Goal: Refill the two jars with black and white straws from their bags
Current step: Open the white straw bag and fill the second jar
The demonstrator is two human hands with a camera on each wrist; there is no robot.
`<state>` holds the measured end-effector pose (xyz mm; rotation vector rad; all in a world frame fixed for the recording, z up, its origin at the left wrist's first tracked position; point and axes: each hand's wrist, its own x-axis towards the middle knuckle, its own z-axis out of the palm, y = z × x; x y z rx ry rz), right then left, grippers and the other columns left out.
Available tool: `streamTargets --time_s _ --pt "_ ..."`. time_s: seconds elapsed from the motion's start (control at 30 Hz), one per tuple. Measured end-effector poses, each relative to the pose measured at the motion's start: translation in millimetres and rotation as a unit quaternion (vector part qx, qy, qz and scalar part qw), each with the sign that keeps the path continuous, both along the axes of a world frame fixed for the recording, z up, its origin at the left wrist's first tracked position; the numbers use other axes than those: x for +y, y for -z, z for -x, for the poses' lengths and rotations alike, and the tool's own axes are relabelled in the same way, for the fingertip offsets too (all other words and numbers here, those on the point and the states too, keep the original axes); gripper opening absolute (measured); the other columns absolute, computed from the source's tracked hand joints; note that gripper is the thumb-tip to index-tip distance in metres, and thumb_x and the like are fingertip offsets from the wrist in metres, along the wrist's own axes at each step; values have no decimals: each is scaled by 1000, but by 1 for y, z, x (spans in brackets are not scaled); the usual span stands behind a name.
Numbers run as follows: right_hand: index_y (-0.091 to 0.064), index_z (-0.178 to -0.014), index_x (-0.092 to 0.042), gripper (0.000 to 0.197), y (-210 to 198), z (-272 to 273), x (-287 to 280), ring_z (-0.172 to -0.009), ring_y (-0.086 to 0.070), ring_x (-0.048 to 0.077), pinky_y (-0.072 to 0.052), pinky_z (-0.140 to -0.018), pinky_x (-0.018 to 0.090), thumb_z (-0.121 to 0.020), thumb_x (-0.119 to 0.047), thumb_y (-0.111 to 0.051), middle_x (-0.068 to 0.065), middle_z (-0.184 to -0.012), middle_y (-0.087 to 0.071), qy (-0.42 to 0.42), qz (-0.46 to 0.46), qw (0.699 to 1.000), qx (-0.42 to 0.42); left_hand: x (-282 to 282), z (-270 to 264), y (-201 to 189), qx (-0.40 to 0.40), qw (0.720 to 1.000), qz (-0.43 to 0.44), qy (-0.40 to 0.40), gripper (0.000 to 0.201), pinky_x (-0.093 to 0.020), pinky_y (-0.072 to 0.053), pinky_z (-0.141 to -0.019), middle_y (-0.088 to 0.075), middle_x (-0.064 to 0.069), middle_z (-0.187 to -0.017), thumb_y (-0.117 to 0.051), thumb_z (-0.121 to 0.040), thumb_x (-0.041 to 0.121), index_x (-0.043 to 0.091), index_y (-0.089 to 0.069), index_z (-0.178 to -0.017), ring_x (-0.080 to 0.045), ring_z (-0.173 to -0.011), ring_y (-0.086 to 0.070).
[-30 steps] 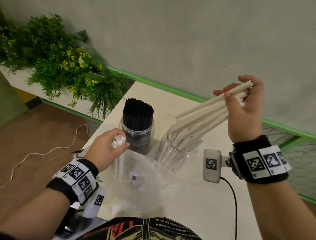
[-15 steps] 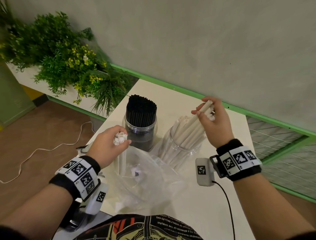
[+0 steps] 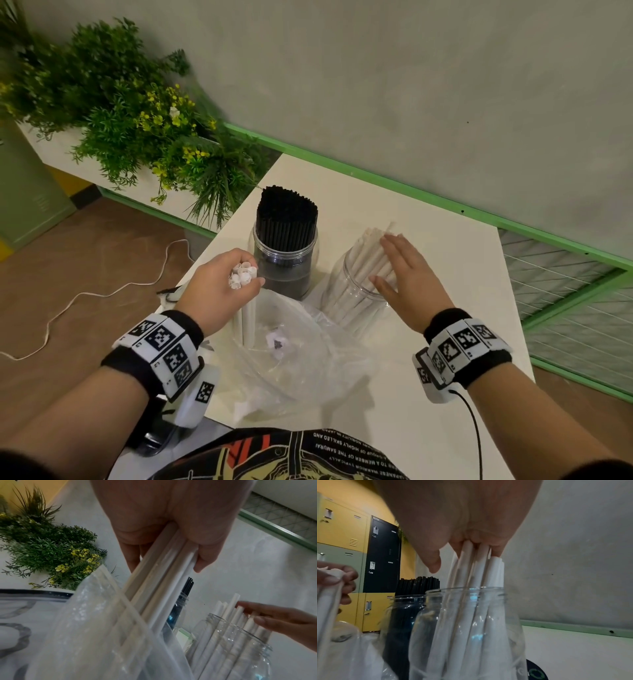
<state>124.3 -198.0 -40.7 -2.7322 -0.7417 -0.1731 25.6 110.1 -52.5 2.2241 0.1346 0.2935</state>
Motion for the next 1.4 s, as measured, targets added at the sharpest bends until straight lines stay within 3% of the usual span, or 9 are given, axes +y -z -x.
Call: streamTargets --time_s 0.17,0.33,0.47,0.6,0.7,0.9,1.07,1.27,1.4 --pt "-24 -150 -14 72 -10 -17 7 -147 -14 23 -14 -118 40 -92 -54 -41 4 -158 -22 -1 -27 996 -89 -1 0 -1 -1 1000 3 -1 16 -23 -43 -61 -63 7 -79 -73 -81 25 27 -57 -83 -10 -73 -58" --pt "-17 -152 -20 71 -12 -36 31 -148 -6 22 -4 -119 43 -94 -59 -33 -1 -161 -11 -32 205 977 -40 -1 1 1 1 1000 9 -6 15 -25 -43 -62 -63 7 -78 -73 -81 25 27 -58 -82 -11 -74 -59" --pt "-15 -151 -27 73 -9 -41 38 -147 -5 28 -4 -117 52 -91 -63 -35 0 -160 -12 29 174 982 -66 0 2 2 5 1000 18 -8 15 -26 -44 -64 -64 6 -80 -73 -81 25 28 -58 -82 -12 -76 -60" --pt "-32 -143 -29 77 -13 -57 41 -135 -32 32 -32 -107 48 -82 -76 -40 2 -148 -29 119 126 984 49 -1 3 1 9 1000 20 -11 14 -25 -43 -62 -63 7 -79 -72 -81 26 27 -58 -82 -10 -74 -59" --pt "-50 -124 -21 61 -11 -55 44 -108 -50 27 -46 -86 37 -83 -66 -51 2 -120 -46 112 78 989 50 -2 4 0 8 1000 23 -15 14 -23 -42 -61 -63 7 -80 -72 -81 26 28 -58 -82 -9 -74 -59" --pt "-62 -106 -12 39 -10 -52 38 -92 -49 29 -47 -81 40 -81 -41 -66 7 -101 -54 40 8 990 -134 -4 4 -2 9 999 26 -19 15 -21 -42 -62 -63 7 -79 -72 -81 24 28 -58 -82 -8 -74 -58" --pt "-58 -117 -18 40 -9 -61 33 -104 -48 28 -45 -84 37 -89 -45 -56 5 -114 -52 70 70 994 -38 -3 5 -3 9 1000 21 -18 15 -18 -40 -60 -62 9 -78 -72 -81 24 28 -57 -81 -5 -72 -58" --pt "-58 -116 -20 32 -6 -61 30 -104 -50 24 -40 -81 29 -93 -40 -54 1 -110 -53 82 -74 993 -48 -3 5 -2 9 1000 20 -19 15 -17 -40 -60 -63 9 -78 -72 -81 24 28 -57 -82 -6 -72 -57" --pt "-49 -130 -22 41 -8 -62 29 -117 -44 27 -42 -93 39 -94 -42 -50 3 -127 -47 63 36 997 11 -2 5 -2 3 1000 27 -15 17 -10 -39 -59 -63 9 -78 -73 -80 23 30 -57 -81 -4 -72 -57"
